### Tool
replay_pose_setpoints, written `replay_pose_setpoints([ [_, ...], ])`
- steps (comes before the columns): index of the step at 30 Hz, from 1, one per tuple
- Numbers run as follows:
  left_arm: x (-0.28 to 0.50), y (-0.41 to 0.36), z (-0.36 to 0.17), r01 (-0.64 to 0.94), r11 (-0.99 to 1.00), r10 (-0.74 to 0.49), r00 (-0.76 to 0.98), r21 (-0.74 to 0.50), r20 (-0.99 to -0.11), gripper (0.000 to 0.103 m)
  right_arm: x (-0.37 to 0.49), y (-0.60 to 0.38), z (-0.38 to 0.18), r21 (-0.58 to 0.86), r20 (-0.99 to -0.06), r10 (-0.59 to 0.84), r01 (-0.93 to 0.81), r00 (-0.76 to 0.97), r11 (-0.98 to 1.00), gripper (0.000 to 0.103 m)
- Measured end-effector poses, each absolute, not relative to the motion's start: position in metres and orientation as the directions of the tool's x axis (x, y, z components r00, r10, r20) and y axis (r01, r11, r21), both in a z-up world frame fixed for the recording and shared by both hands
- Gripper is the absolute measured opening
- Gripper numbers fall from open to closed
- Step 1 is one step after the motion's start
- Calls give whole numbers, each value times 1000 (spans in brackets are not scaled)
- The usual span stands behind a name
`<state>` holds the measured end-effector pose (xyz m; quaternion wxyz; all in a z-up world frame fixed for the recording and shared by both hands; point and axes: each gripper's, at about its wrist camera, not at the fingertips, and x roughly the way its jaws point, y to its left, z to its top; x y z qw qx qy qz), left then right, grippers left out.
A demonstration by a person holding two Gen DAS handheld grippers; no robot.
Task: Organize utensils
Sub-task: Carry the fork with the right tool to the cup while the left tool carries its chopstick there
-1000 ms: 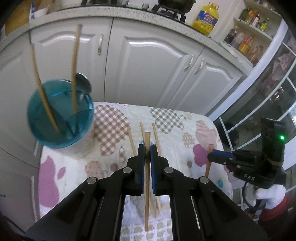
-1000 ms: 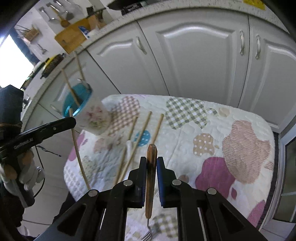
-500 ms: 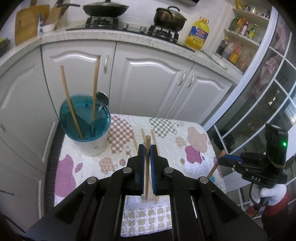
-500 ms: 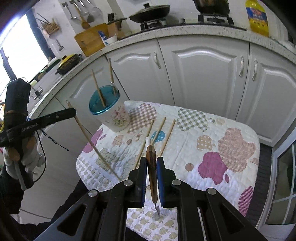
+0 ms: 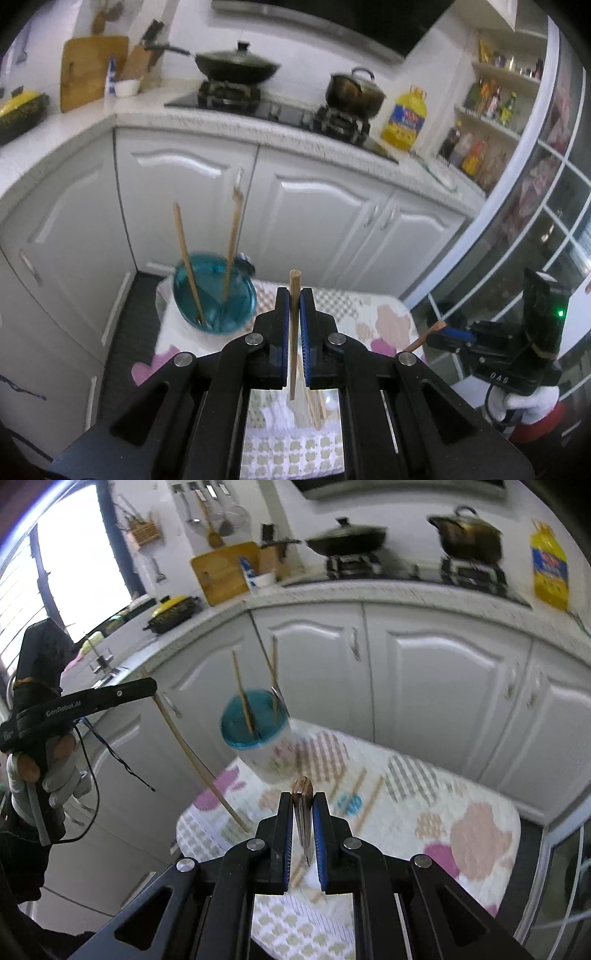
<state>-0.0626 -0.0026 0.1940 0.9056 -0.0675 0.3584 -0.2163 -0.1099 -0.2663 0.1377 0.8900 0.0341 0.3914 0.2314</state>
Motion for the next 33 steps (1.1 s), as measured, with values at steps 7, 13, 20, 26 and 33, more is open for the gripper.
replay_pose_setpoints([
  [7,-42,20,236,300,924,-382,737,-238,-557,4,-76,-229,184,200,-634,481,-472,606,859,10],
  [13,-15,39,248,222,956,-292,795,-192,-532,4,-38,-193,212,175,-603,510,-522,614,835,10],
  [20,18,47,220,140,978,-203,806,-154,-556,4,16,-154,211,177,-605,528,-545,597,819,10],
  [26,41,47,181,98,985,-163,778,-139,-606,4,53,-135,182,196,-643,525,-543,557,816,10],
  [33,53,37,145,83,990,-139,744,-116,-653,4,75,-138,141,248,-687,525,-518,502,819,10],
])
